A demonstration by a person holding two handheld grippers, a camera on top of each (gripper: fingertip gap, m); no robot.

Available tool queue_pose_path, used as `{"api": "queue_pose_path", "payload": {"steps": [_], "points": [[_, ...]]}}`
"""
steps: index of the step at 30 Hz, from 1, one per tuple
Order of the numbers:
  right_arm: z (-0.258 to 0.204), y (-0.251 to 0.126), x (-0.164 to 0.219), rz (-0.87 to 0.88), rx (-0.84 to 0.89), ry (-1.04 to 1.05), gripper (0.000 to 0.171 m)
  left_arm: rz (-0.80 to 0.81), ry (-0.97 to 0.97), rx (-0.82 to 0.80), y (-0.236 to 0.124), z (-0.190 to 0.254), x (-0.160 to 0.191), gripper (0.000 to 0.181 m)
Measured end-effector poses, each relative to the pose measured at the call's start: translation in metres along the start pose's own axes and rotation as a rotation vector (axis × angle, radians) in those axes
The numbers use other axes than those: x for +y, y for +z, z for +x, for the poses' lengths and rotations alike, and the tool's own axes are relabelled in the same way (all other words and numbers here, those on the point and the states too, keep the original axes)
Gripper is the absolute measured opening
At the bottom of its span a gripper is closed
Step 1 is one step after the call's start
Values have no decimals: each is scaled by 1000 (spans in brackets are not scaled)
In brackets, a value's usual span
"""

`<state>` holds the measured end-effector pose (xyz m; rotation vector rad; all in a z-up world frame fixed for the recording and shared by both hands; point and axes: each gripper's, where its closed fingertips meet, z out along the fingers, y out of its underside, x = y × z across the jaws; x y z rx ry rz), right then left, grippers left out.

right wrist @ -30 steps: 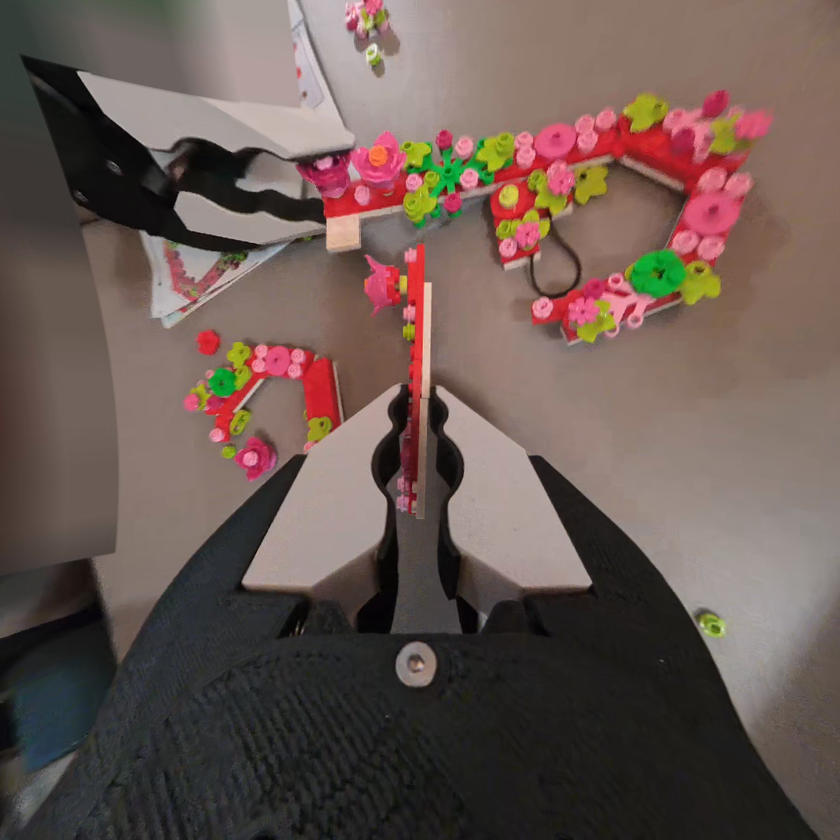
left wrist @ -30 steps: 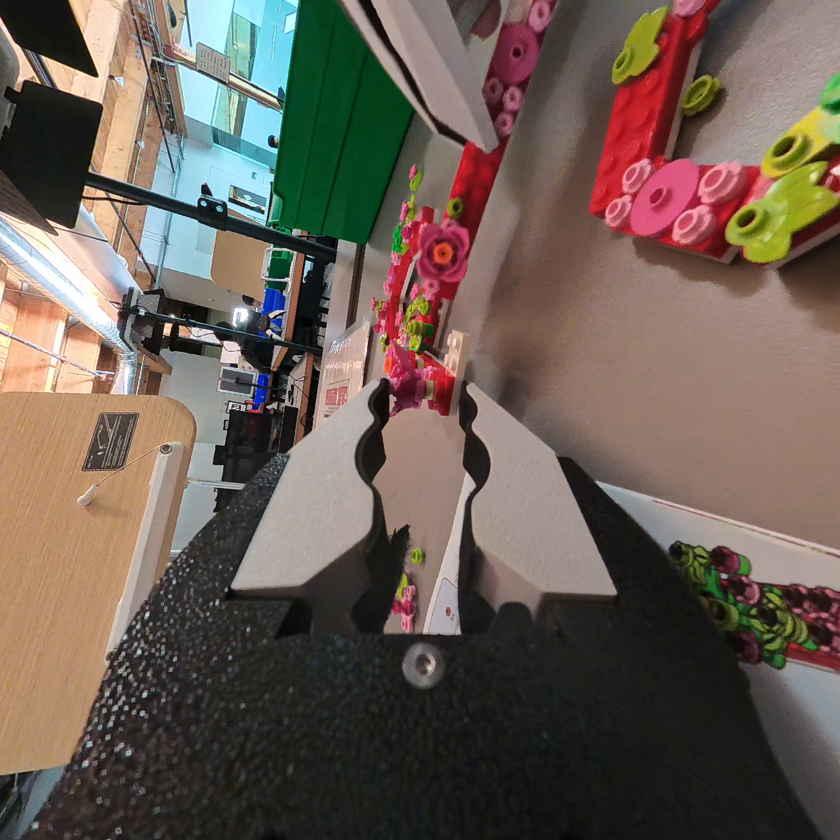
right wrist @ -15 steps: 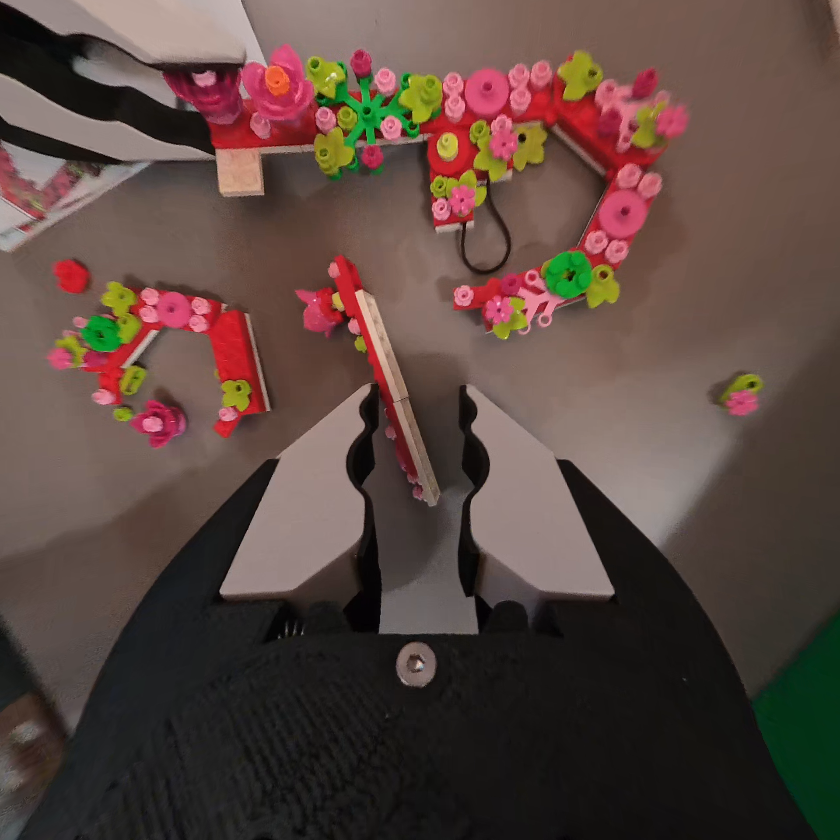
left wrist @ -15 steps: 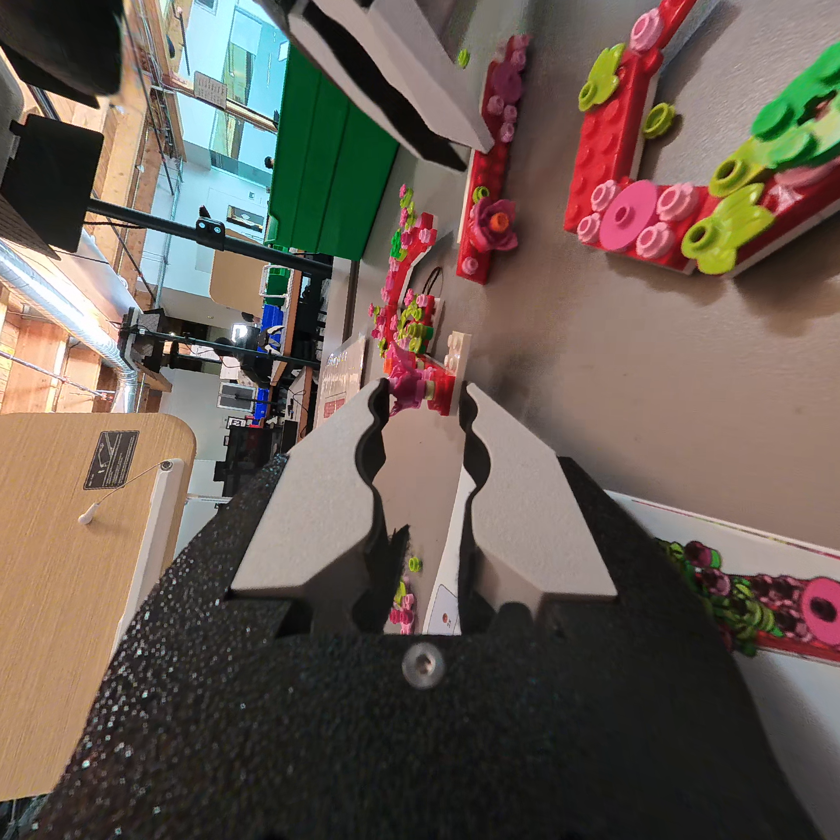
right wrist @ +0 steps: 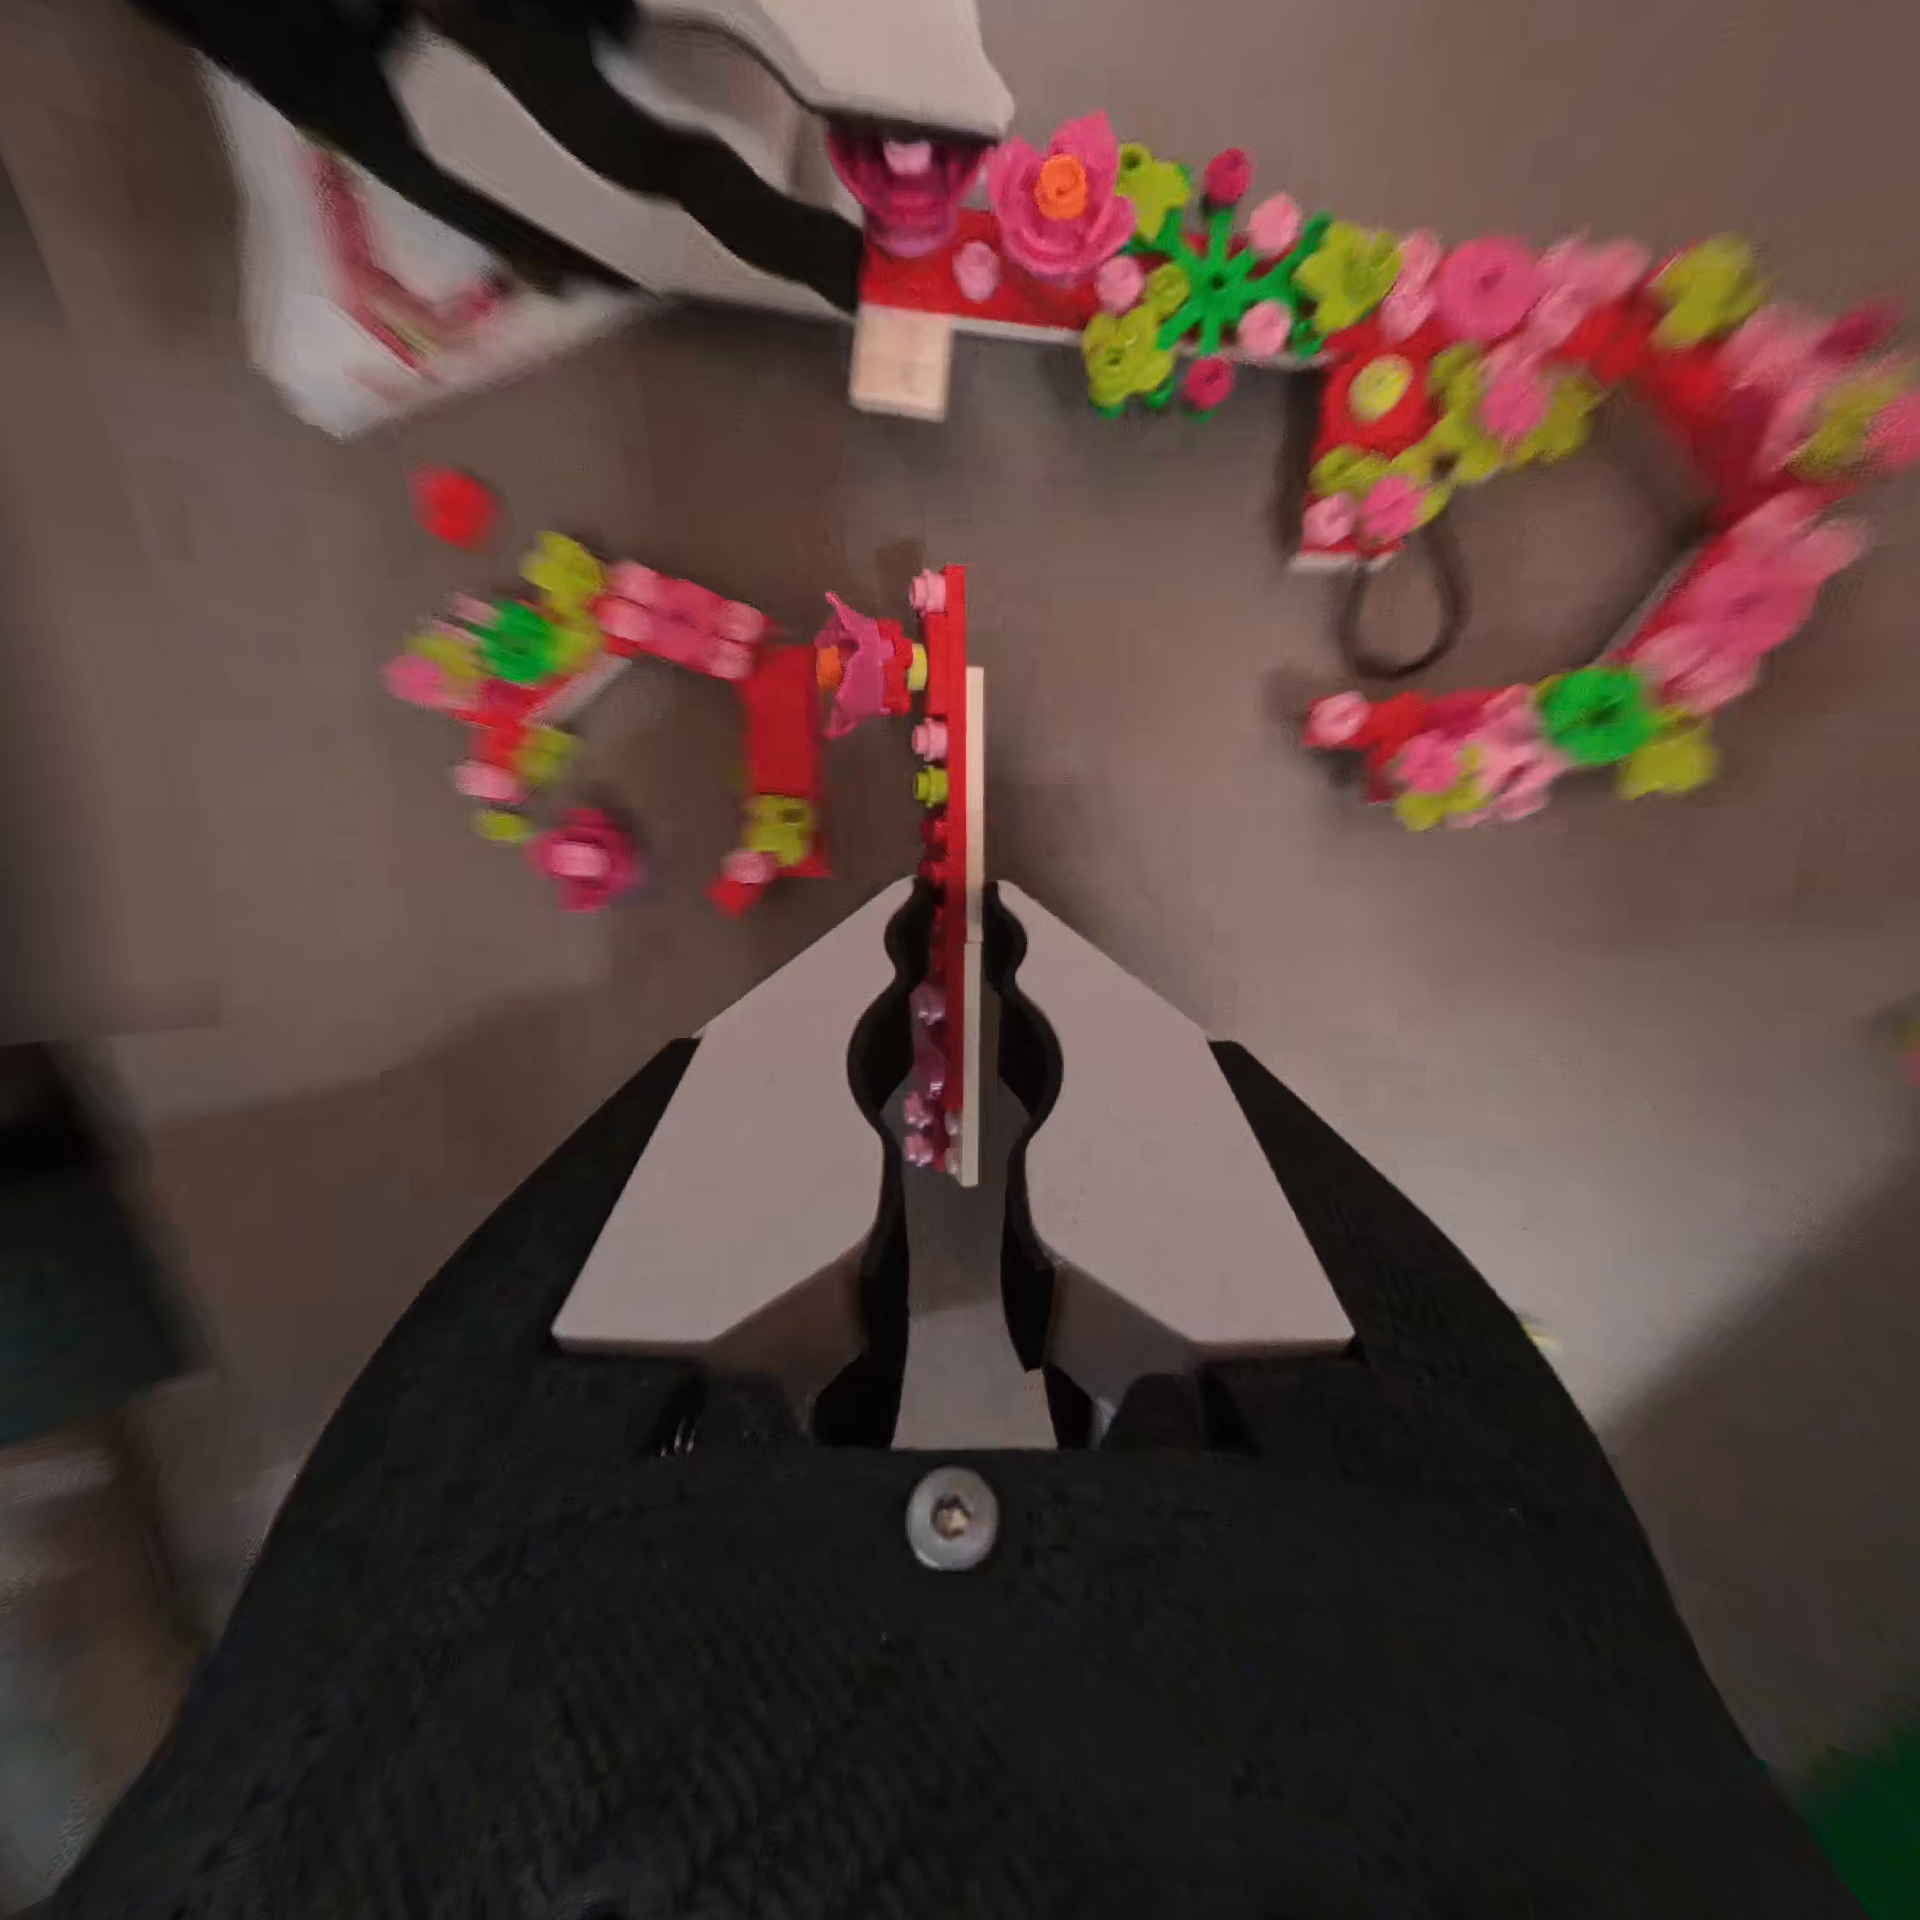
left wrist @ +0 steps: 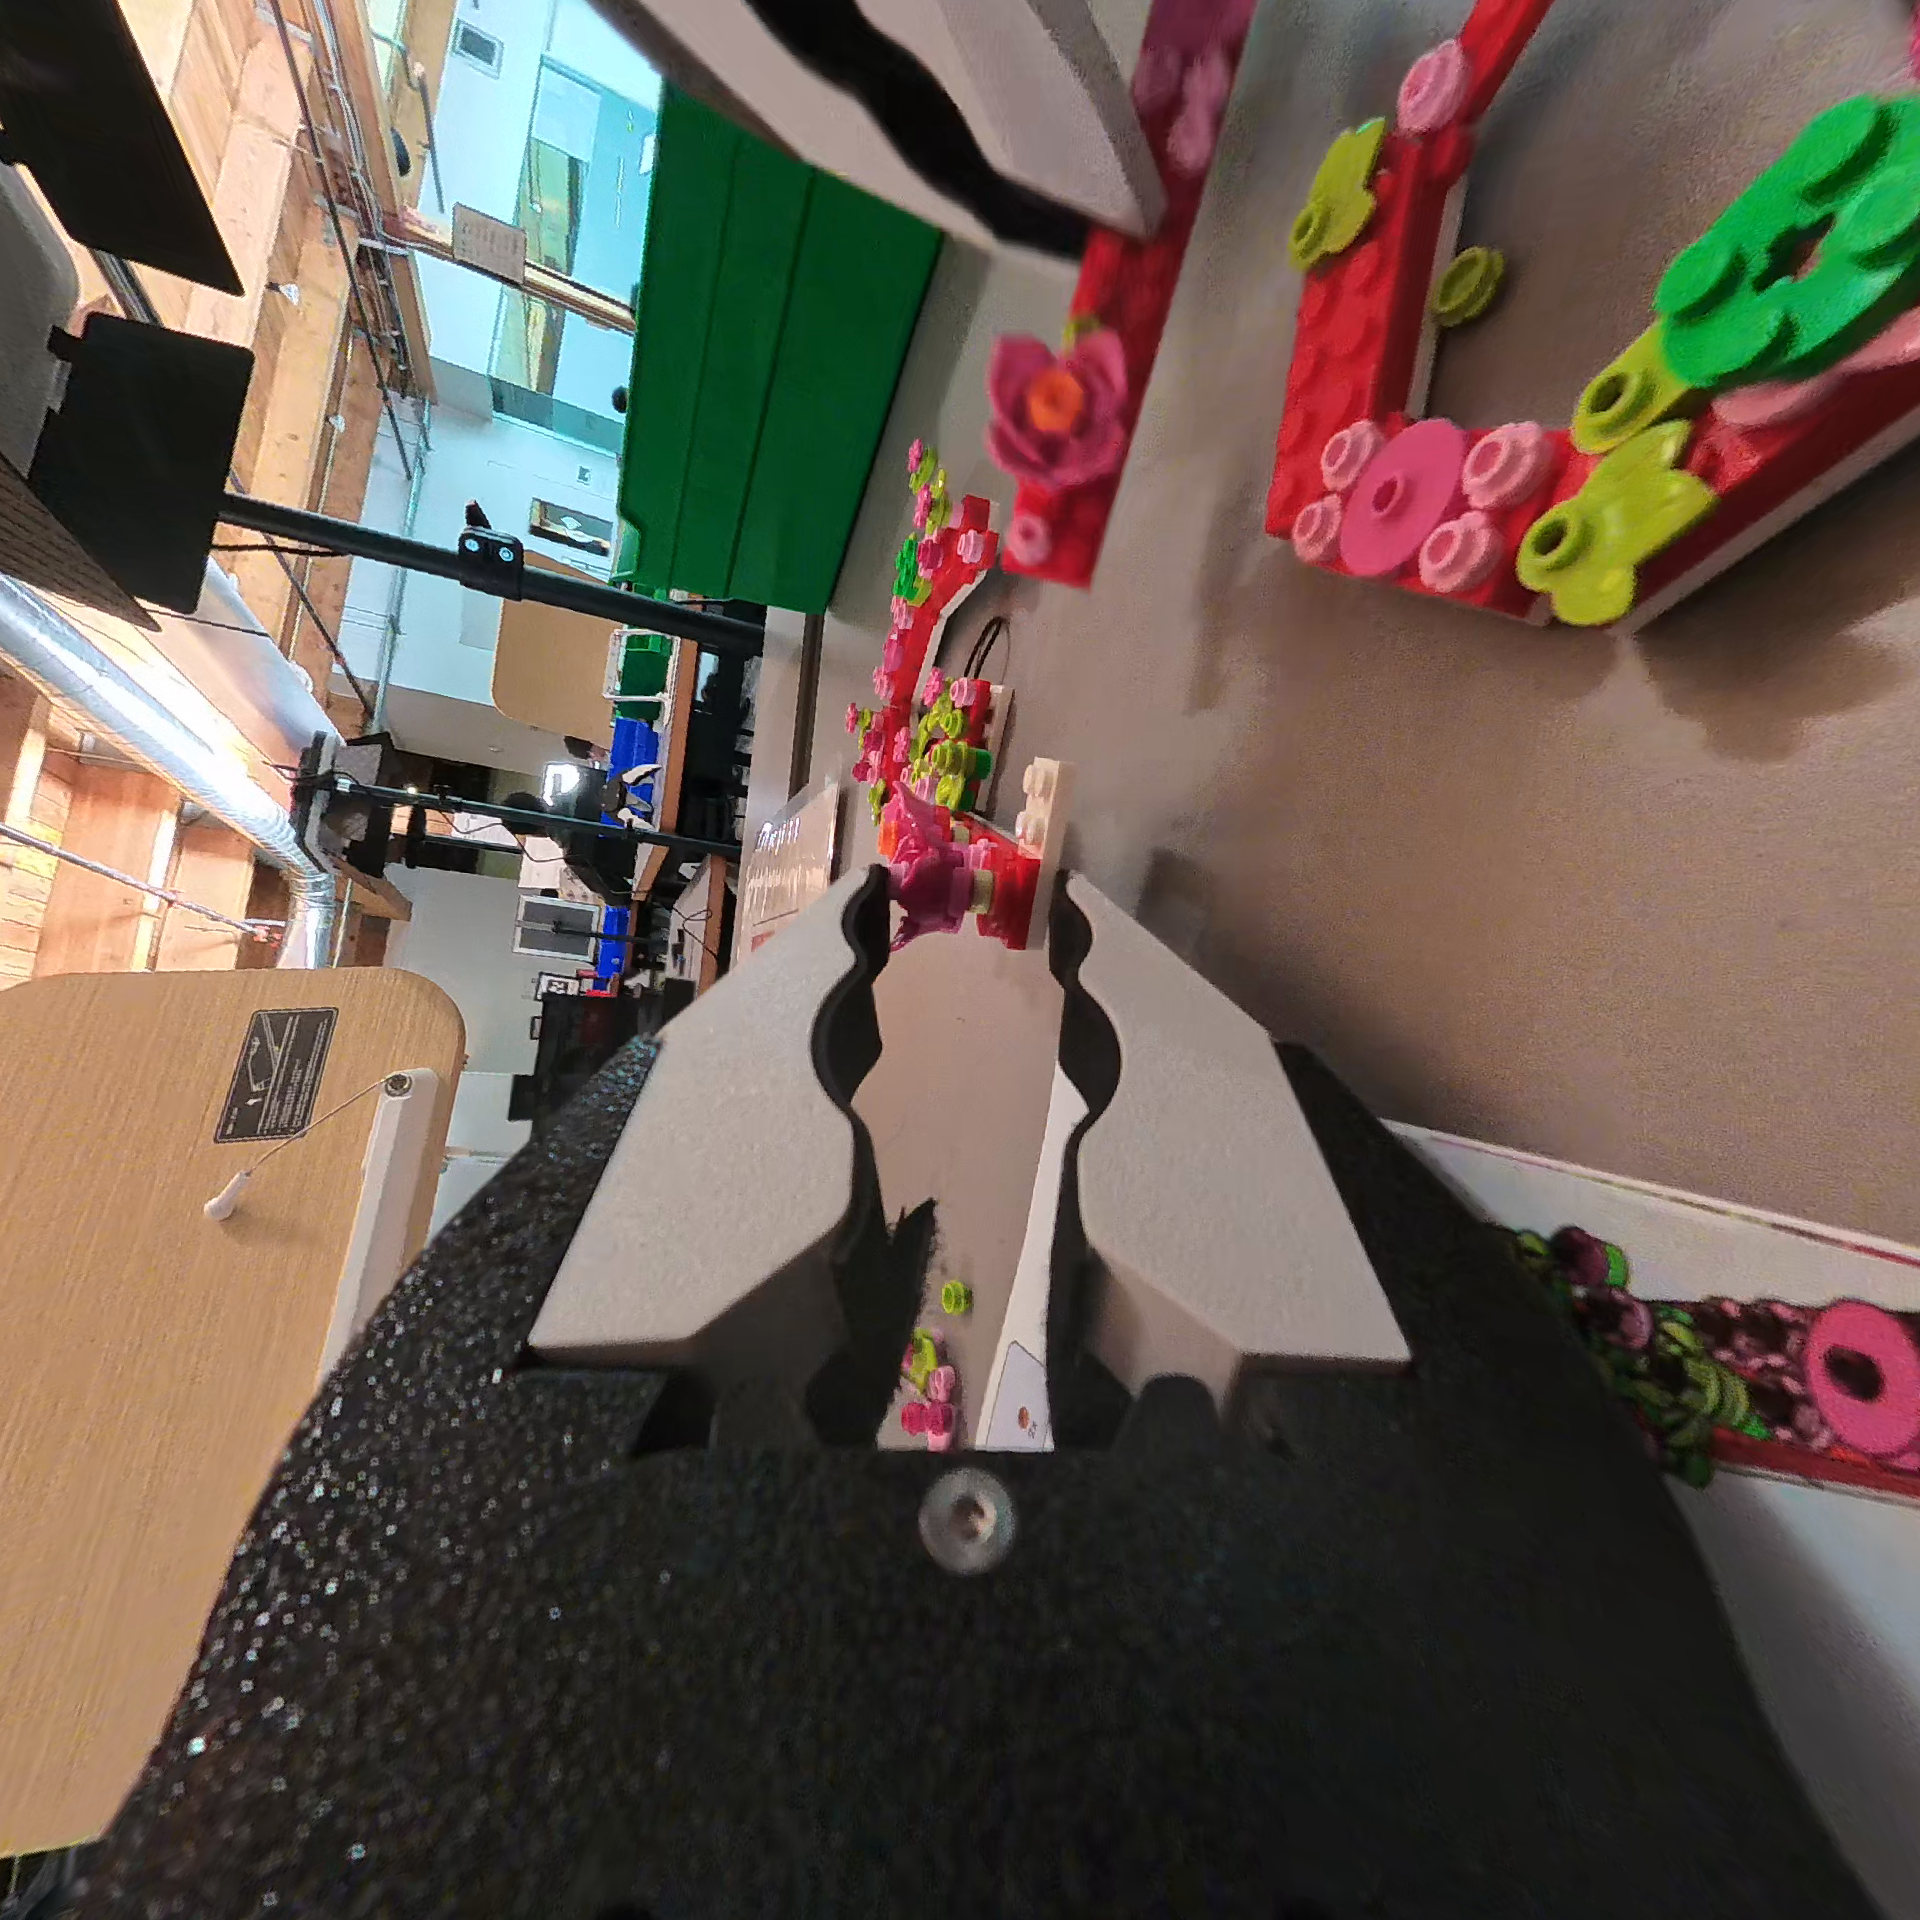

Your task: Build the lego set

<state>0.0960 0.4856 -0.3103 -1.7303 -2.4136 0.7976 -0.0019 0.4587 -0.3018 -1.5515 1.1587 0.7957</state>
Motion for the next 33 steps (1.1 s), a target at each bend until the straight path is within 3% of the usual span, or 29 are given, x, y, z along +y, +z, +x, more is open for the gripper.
{"api": "queue_pose_path", "payload": {"steps": [3,7,9,13,17,19,23,27,28,30,33], "points": [[-18,-8,12,-1,-274,245,7,9,24,-3,0,1,-3,29],[-18,1,46,-144,-346,360,7,16,39,-2,0,3,-5,28],[-18,1,45,-138,-362,390,7,20,39,1,-1,3,-6,28],[-4,-2,46,-155,-215,317,9,26,40,7,-2,4,-7,29],[16,-10,47,-181,12,211,34,28,38,9,-1,5,-7,29],[17,-11,48,-184,103,115,37,30,38,8,-1,4,-7,29],[0,2,35,-69,174,-24,38,32,37,8,-1,5,-8,29],[0,8,31,-35,260,-90,28,34,36,9,0,5,-8,29],[1,9,31,-33,276,-87,15,35,38,10,0,5,-8,29],[2,8,26,-23,285,-108,14,41,45,12,-1,6,-9,29],[-6,6,-12,173,210,-68,14,46,60,13,-1,8,-10,29]]}}
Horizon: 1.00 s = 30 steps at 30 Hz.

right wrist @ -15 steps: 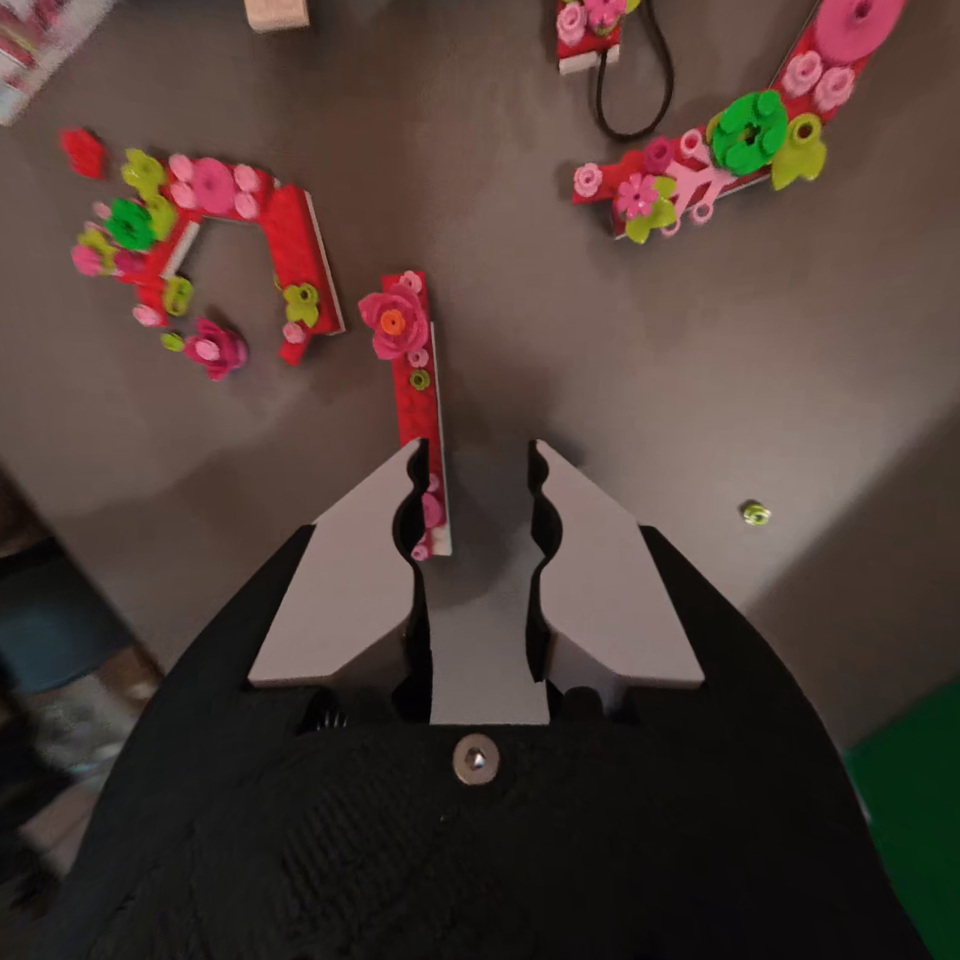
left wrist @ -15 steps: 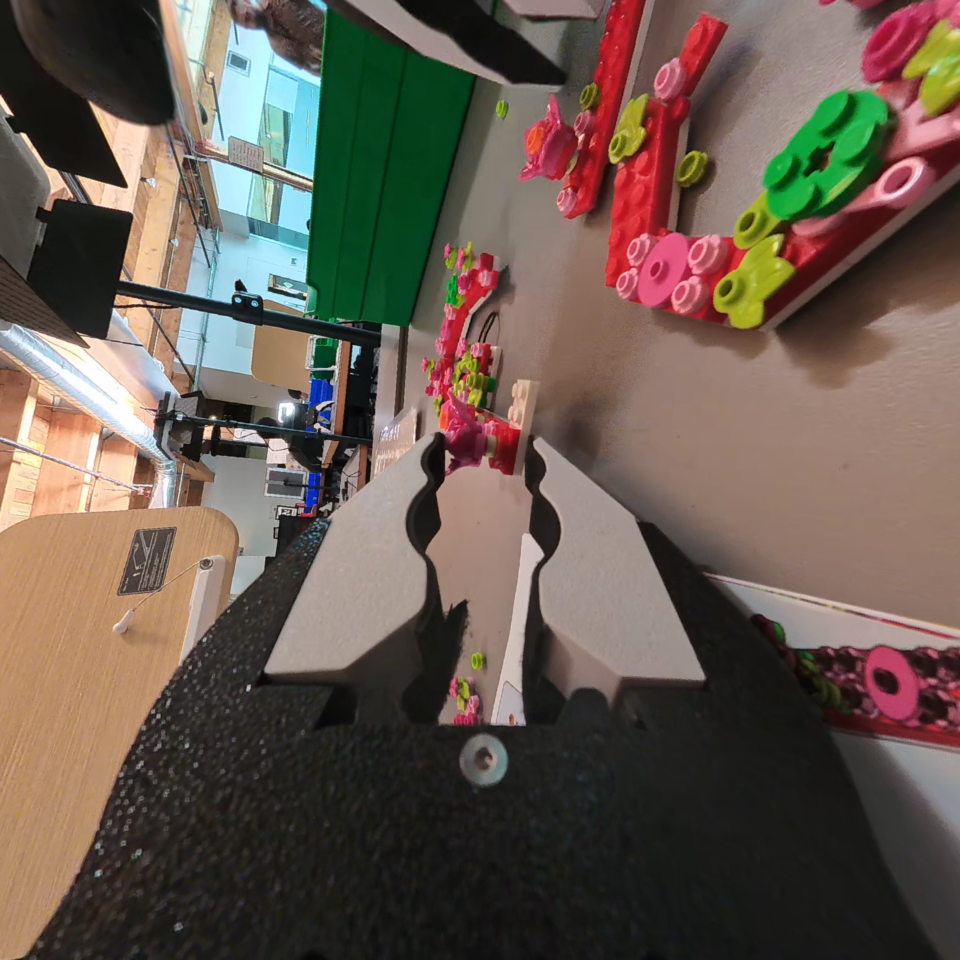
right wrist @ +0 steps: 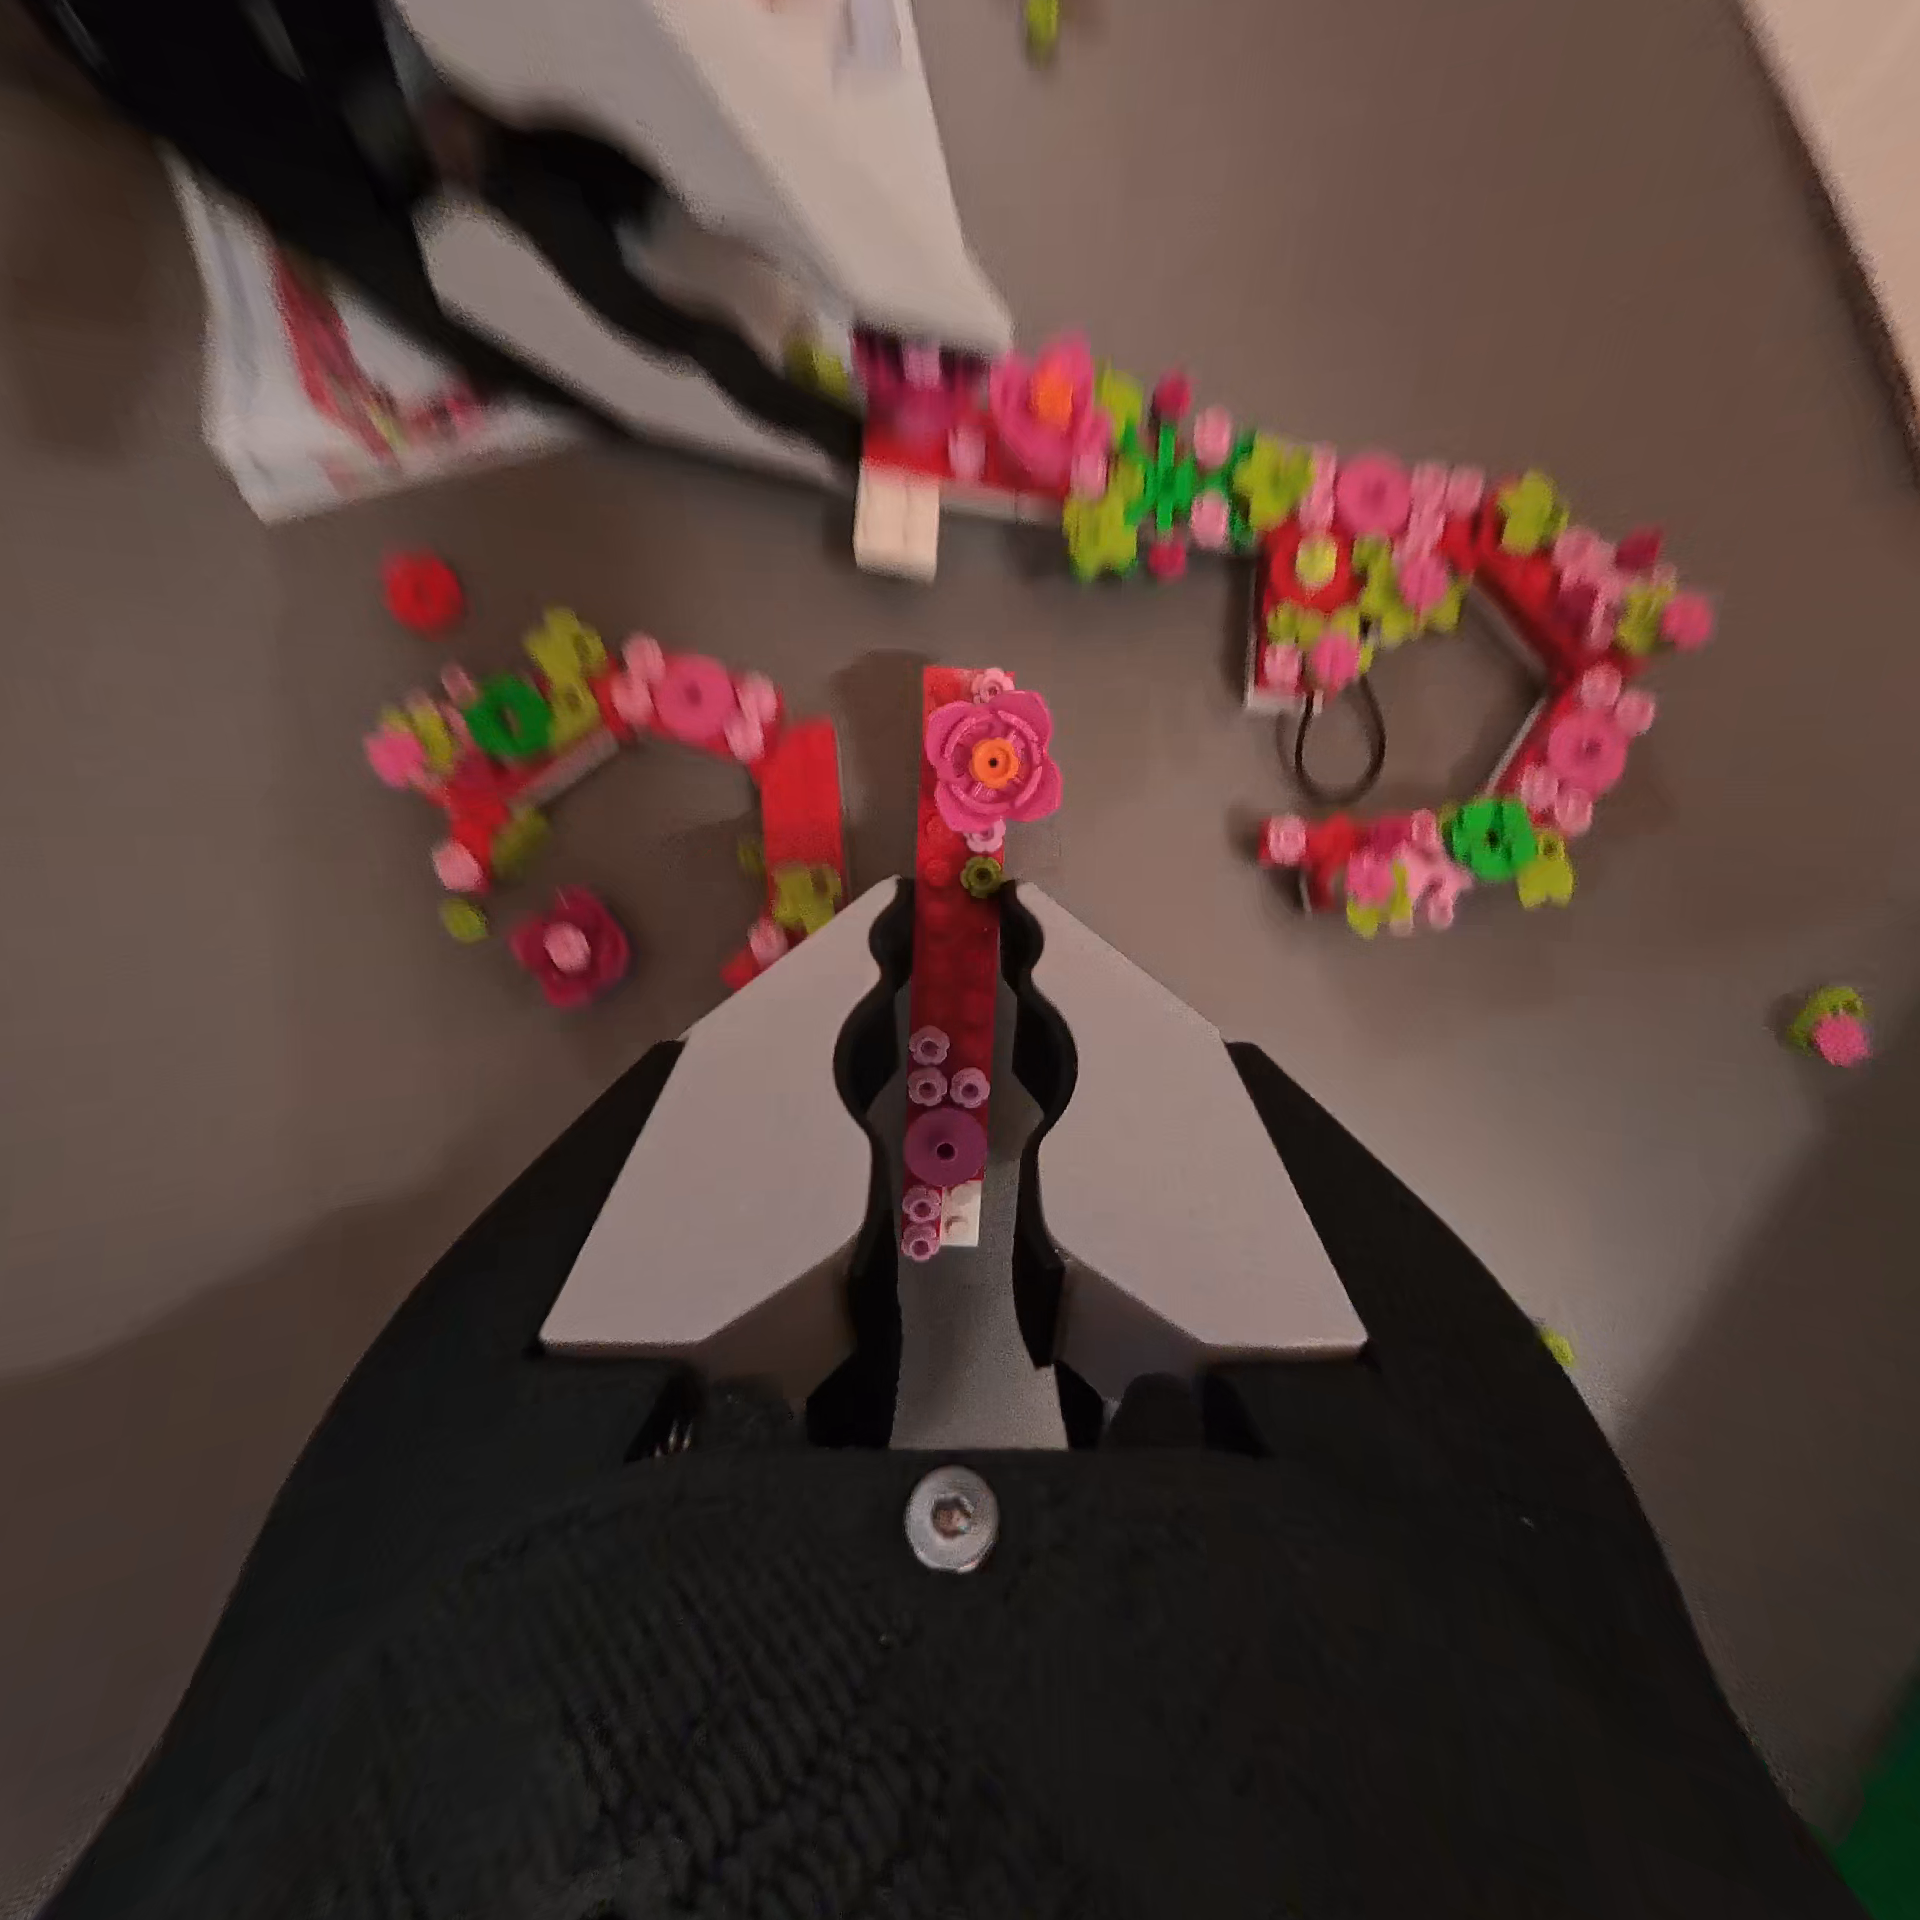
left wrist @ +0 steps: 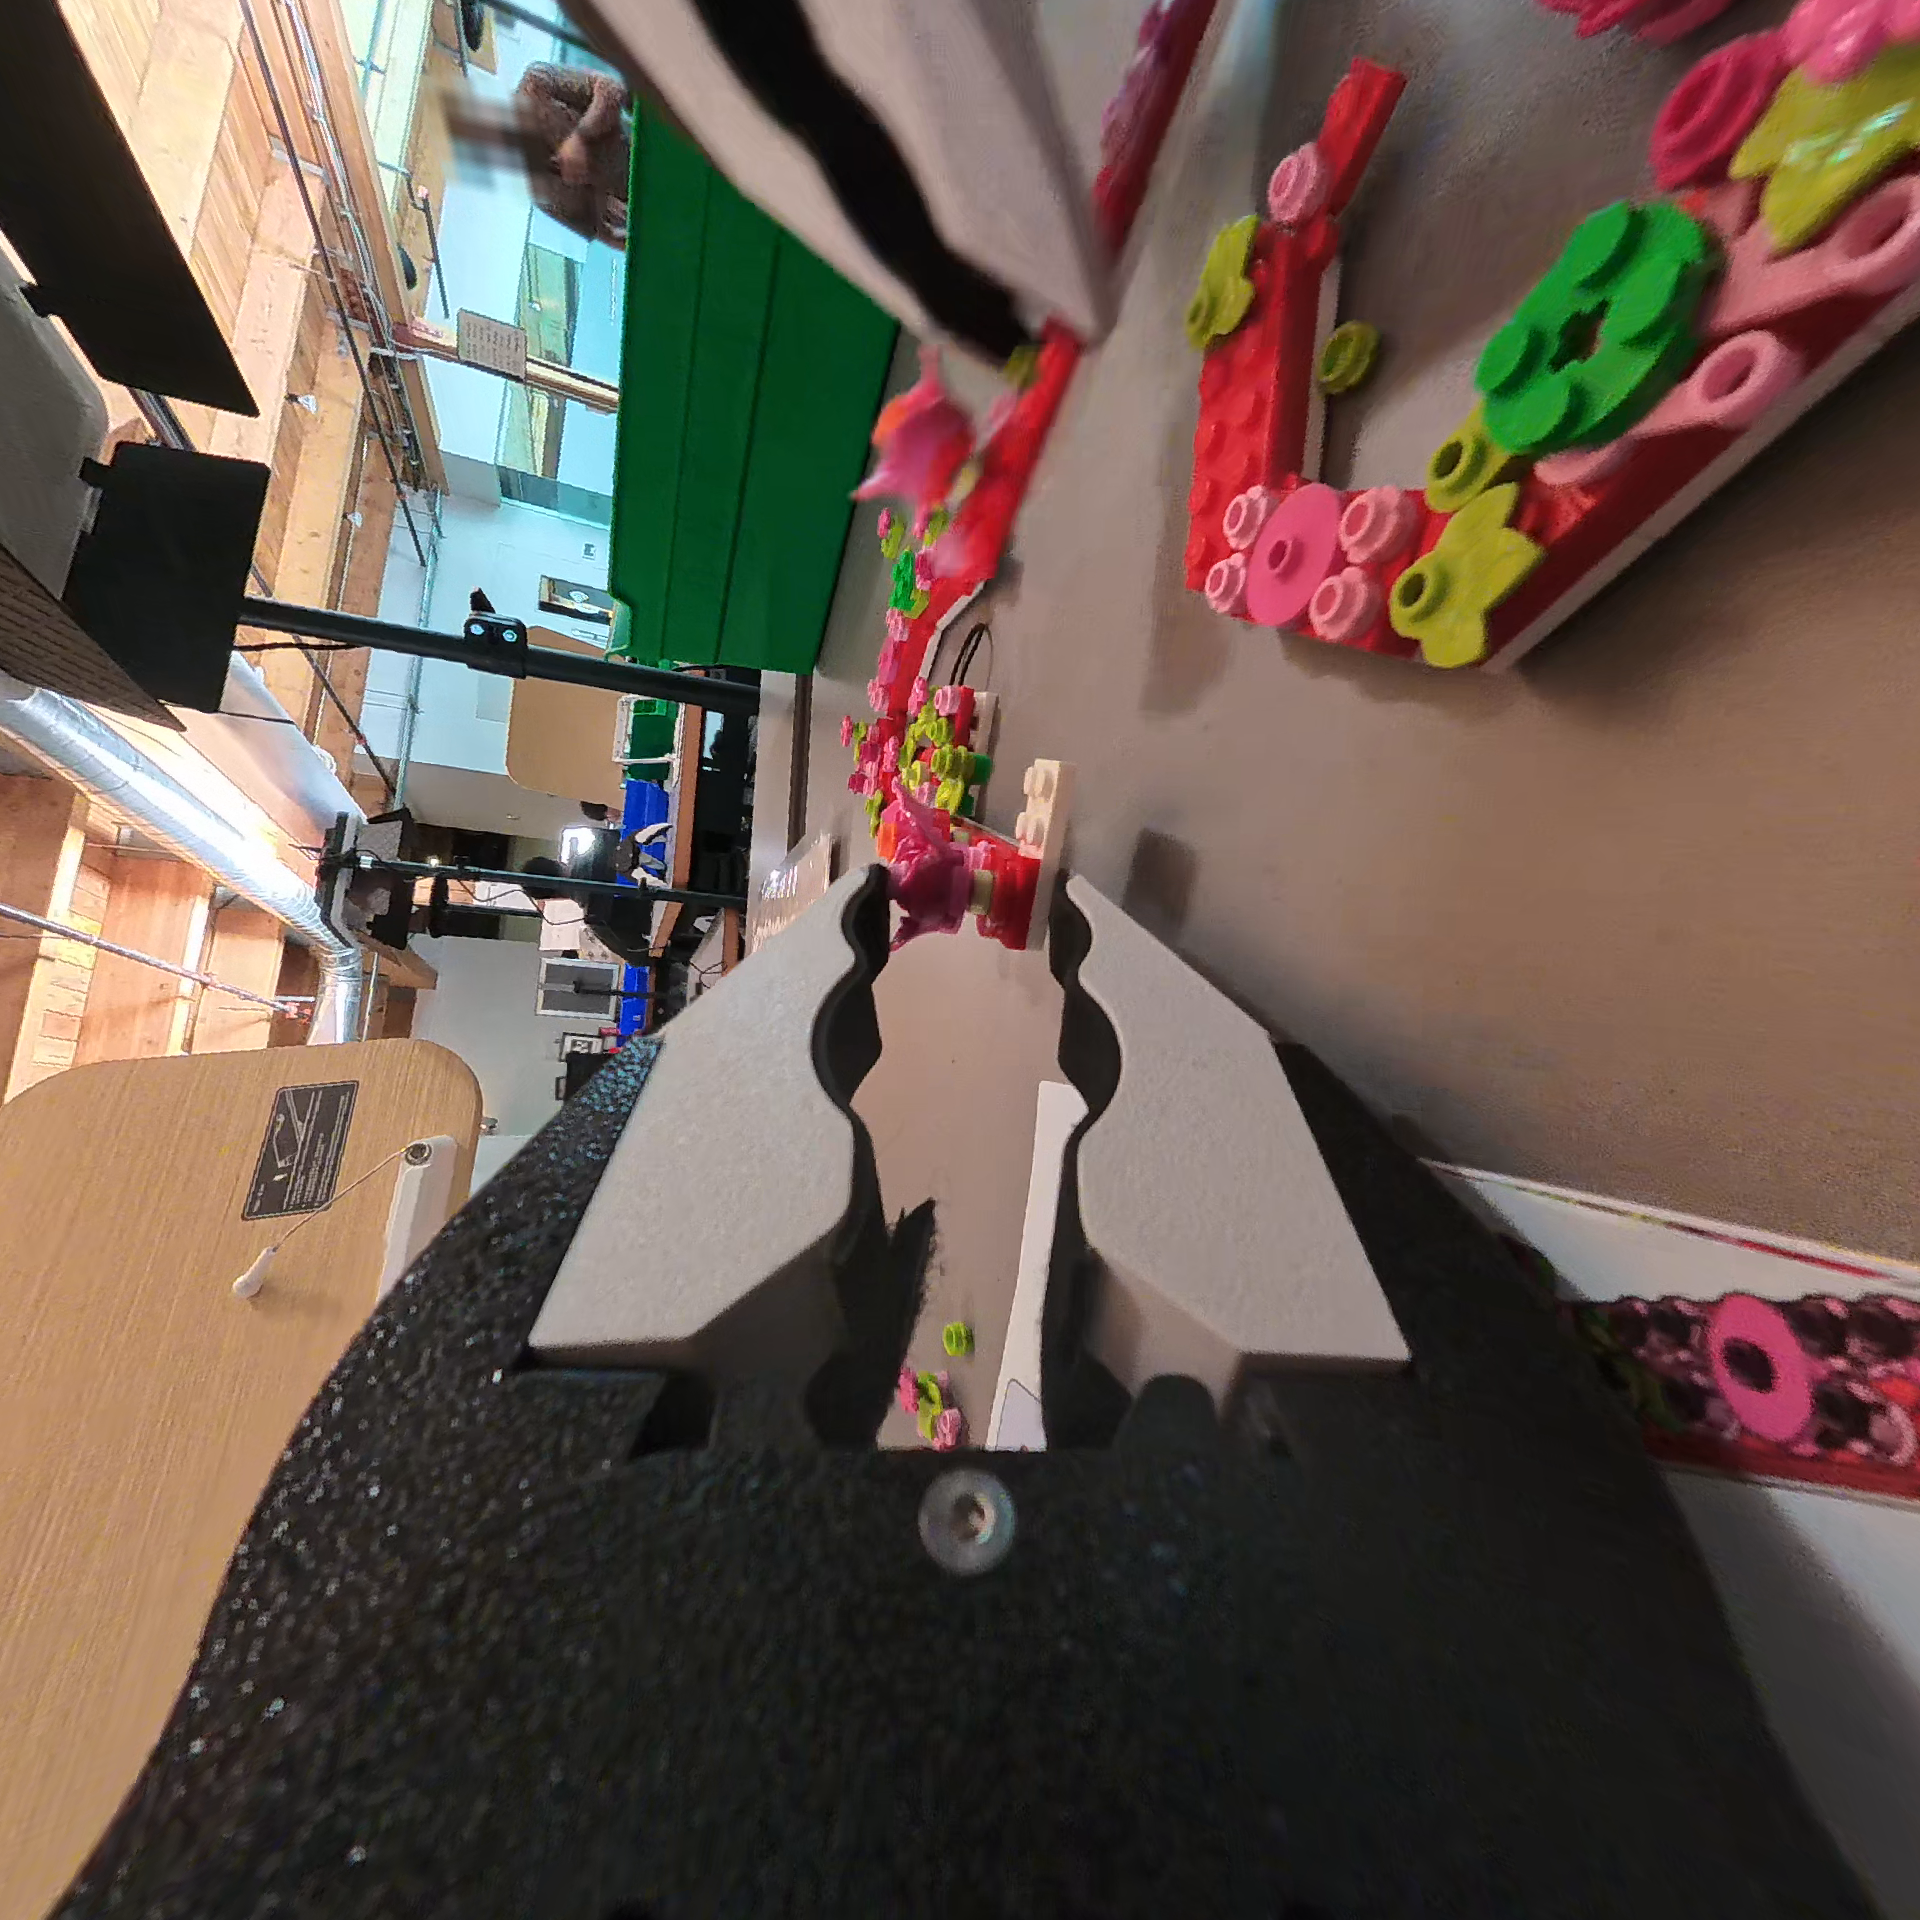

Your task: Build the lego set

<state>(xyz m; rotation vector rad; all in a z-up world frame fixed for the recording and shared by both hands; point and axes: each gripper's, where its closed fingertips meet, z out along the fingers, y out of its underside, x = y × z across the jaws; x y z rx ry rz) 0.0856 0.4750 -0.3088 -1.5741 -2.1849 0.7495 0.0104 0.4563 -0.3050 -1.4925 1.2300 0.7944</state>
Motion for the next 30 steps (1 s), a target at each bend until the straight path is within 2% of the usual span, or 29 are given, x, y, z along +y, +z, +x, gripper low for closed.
{"api": "queue_pose_path", "payload": {"steps": [3,10,30], "points": [[-5,9,-23,61,-40,-12,14,-2,8,0,0,0,0,29],[-9,32,-27,-10,-50,-87,14,-6,30,1,0,2,0,29],[-7,34,-25,-150,42,-21,14,-81,88,-9,4,4,3,28]]}}
